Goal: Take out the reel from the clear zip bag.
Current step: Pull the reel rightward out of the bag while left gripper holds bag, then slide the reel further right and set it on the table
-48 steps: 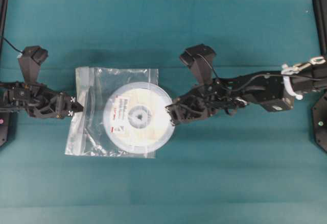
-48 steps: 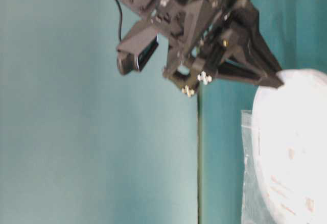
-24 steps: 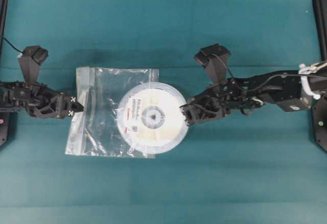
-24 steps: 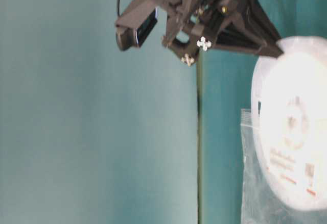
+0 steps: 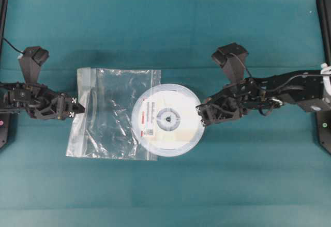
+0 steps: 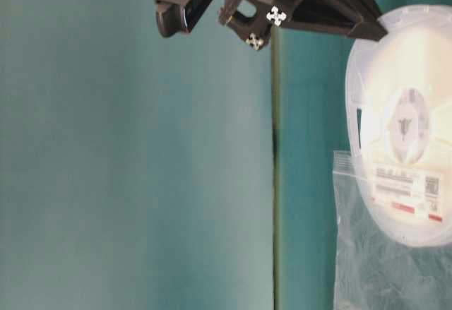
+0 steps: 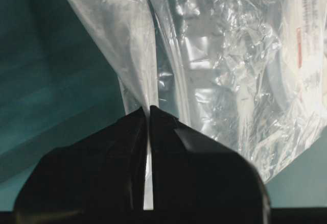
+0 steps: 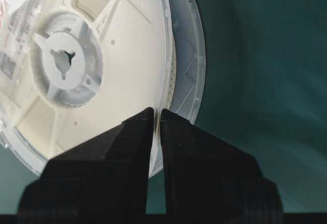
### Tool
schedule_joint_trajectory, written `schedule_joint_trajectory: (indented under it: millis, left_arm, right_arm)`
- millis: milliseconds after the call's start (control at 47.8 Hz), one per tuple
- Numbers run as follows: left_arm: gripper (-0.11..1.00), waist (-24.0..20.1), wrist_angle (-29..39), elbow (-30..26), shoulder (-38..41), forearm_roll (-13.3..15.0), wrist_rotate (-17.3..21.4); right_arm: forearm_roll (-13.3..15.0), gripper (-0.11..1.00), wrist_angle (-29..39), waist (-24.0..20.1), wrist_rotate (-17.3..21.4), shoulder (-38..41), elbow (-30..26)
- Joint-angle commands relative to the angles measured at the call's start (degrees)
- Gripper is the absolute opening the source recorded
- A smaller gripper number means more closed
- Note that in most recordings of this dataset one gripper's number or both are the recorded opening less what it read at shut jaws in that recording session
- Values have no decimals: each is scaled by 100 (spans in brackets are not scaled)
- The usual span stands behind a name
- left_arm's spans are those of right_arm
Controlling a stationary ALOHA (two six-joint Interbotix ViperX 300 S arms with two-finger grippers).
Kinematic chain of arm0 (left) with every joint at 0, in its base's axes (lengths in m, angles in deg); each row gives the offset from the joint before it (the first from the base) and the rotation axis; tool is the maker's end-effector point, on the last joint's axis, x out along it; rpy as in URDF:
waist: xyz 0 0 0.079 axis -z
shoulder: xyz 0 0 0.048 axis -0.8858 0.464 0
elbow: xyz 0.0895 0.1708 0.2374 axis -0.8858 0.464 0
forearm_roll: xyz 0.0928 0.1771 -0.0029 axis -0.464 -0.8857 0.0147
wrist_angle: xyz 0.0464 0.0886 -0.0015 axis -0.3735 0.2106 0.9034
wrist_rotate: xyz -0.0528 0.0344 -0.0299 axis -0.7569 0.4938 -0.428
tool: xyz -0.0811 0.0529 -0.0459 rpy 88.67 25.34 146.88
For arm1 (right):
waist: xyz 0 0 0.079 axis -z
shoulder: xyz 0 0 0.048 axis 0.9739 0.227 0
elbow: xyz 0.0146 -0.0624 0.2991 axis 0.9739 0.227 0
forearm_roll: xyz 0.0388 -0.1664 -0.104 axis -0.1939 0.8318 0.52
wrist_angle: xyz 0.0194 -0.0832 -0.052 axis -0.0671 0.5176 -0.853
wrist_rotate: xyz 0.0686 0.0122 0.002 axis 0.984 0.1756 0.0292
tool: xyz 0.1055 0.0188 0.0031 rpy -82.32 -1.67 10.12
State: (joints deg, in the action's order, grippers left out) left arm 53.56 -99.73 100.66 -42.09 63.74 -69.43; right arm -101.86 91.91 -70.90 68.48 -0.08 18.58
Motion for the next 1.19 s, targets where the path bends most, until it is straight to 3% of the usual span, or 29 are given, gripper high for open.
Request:
schedule_joint_trajectory:
  millis: [0, 711, 1172]
  left_arm:
    - [1, 0, -26, -79, -18, -9, 0]
    - [1, -9, -35, -79, -18, -9, 0]
    - [1, -9, -26, -79, -18, -9, 0]
  right_arm:
    - [9, 9, -26, 35, 35, -158, 62]
    - [-18, 9, -18, 264, 44, -853, 888]
    - [-18, 9, 185, 281, 44, -1063, 1011]
